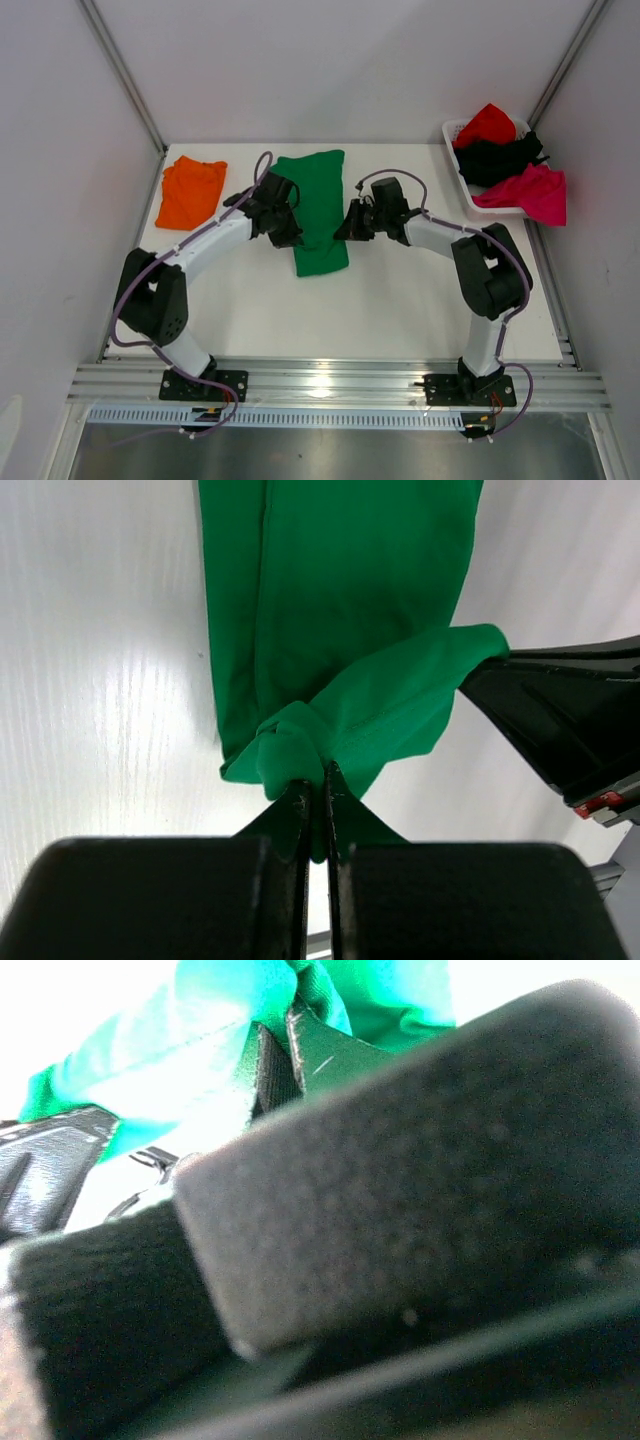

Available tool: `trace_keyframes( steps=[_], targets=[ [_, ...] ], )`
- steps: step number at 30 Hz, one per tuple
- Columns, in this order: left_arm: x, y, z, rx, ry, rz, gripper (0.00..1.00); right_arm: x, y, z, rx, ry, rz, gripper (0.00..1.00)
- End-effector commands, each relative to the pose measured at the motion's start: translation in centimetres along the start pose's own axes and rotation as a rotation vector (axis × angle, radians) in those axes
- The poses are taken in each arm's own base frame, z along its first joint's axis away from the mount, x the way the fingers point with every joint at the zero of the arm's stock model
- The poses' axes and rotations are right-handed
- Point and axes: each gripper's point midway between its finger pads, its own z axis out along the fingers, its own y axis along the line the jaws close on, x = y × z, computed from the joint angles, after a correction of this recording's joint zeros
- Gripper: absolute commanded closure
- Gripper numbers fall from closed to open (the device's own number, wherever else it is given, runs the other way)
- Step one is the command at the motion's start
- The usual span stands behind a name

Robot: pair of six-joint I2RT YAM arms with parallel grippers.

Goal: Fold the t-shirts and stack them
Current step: Fold the tshirt

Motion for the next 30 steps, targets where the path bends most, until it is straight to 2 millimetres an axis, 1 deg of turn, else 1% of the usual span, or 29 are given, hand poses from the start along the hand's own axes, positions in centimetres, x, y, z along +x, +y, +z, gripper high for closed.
trace_keyframes(
  steps=[1, 2, 5, 6, 8, 10, 11, 13, 15, 18, 20, 22, 23, 30],
  targets=[
    [-2.2, 0.5, 0.1, -0.027, -0.033, 0.002, 0.99, -2.6, -0.4, 0.4, 0.009, -0.048, -0.036, 1.0],
    [-2.7, 0.3, 0.2, -0.022, -0.036, -0.002, 0.99, -3.0, -0.6, 0.4, 0.012, -0.055, -0.035, 1.0],
    [-3.3, 0.8, 0.8, -0.03, -0.022, -0.019, 0.99, -3.9, -1.0, 0.6, 0.014, -0.067, -0.035, 1.0],
    [-3.4, 0.9, 1.0, -0.032, -0.02, -0.021, 0.99, -3.6, -1.3, 0.5, 0.026, -0.051, -0.021, 1.0],
    [-3.4, 1.1, 1.4, -0.036, -0.01, -0.025, 0.99, -4.2, -1.5, 0.5, 0.03, -0.059, -0.023, 1.0],
    [-3.5, 1.0, 1.6, -0.032, -0.007, -0.025, 0.99, -4.3, -1.9, 0.7, 0.035, -0.057, -0.019, 1.0],
    [-3.3, 1.4, 2.0, -0.044, 0.002, -0.027, 0.99, -4.6, -2.0, 0.7, 0.035, -0.062, -0.018, 1.0],
    [-3.4, 1.4, 2.3, -0.045, 0.005, -0.029, 0.99, -4.8, -2.2, 0.8, 0.035, -0.062, -0.013, 1.0],
    [-3.1, 1.7, 3.2, -0.062, 0.025, -0.032, 0.99, -4.5, -2.6, 1.2, 0.039, -0.053, -0.009, 1.0],
    [-3.2, 1.9, 3.9, -0.067, 0.035, -0.037, 0.99, -3.9, -3.2, 1.6, 0.044, -0.039, -0.005, 1.0],
    [-2.7, 2.2, 4.4, -0.077, 0.051, -0.037, 0.99, -3.6, -3.3, 1.7, 0.04, -0.035, -0.004, 1.0],
    [-2.7, 2.4, 4.9, -0.085, 0.058, -0.039, 0.99, -2.9, -3.8, 1.8, 0.045, -0.021, 0.008, 1.0],
    [-2.5, 2.6, 5.1, -0.091, 0.065, -0.039, 0.99, -3.4, -3.6, 1.9, 0.03, -0.044, -0.002, 0.98],
    [-2.0, 3.1, 6.2, -0.105, 0.083, -0.043, 0.99, -2.8, -4.4, 2.1, 0.028, -0.039, 0.004, 0.98]
  ],
)
